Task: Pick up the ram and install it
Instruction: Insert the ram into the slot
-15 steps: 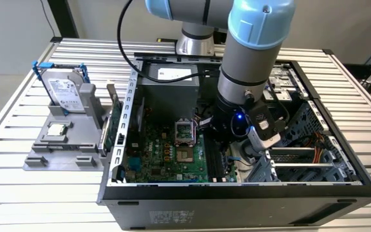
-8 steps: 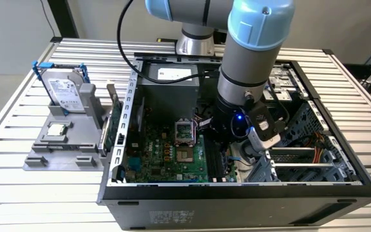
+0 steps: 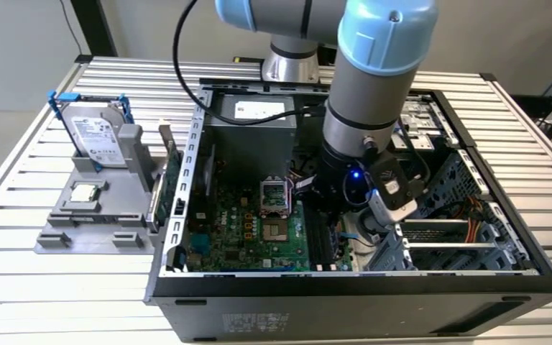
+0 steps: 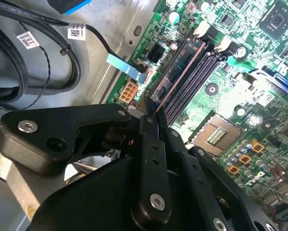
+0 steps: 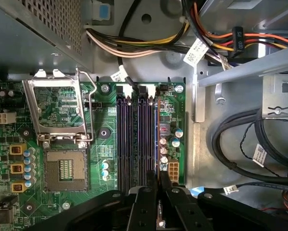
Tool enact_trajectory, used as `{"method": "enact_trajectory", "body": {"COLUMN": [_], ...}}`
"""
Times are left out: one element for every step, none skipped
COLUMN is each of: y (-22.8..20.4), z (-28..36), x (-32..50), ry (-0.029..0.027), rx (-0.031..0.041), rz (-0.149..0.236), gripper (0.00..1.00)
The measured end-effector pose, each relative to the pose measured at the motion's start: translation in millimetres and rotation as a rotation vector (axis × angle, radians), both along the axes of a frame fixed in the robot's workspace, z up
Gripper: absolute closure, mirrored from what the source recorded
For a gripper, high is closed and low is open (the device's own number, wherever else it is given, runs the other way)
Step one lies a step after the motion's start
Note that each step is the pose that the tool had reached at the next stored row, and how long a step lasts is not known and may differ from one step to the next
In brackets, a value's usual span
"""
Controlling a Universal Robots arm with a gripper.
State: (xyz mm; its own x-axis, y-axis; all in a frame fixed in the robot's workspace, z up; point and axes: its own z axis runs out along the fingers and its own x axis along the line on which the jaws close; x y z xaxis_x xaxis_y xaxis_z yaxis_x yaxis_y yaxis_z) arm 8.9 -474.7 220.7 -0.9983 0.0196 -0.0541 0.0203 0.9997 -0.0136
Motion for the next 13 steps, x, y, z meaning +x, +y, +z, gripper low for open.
{"method": "enact_trajectory", "body": {"y": [-0.1,-0.2,-0.4,-0.5,-0.5,-0.7,-0.8,-0.8,-0.8,-0.8,-0.8,-0.8,-0.8], "z": [-0.1,-0.3,-0.6,-0.8,-0.8,-0.9,-1.2,-1.6,-2.0,-2.5,-3.2,-4.0,-4.4], "x": [-0.2,-0.2,-0.2,-0.3,-0.3,-0.7,-0.8,-0.8,-0.8,-0.9,-0.9,-0.9,-0.9], "ry": [-0.0001,-0.0001,-0.0001,-0.0001,0.0000,0.0000,0.0000,-0.0001,0.0000,0.0000,-0.0001,-0.0001,0.0000], "rx": [0.0002,0.0003,0.0003,0.0002,0.0000,0.0000,0.0000,0.0001,0.0001,0.0001,0.0001,0.0001,-0.0001], "rz": [0.002,0.003,0.004,0.005,0.006,0.008,0.009,0.010,0.011,0.011,0.011,0.011,0.011], "gripper": [1.00,1.00,1.00,1.00,1.00,1.00,1.00,1.00,1.00,1.00,1.00,1.00,1.00]}}
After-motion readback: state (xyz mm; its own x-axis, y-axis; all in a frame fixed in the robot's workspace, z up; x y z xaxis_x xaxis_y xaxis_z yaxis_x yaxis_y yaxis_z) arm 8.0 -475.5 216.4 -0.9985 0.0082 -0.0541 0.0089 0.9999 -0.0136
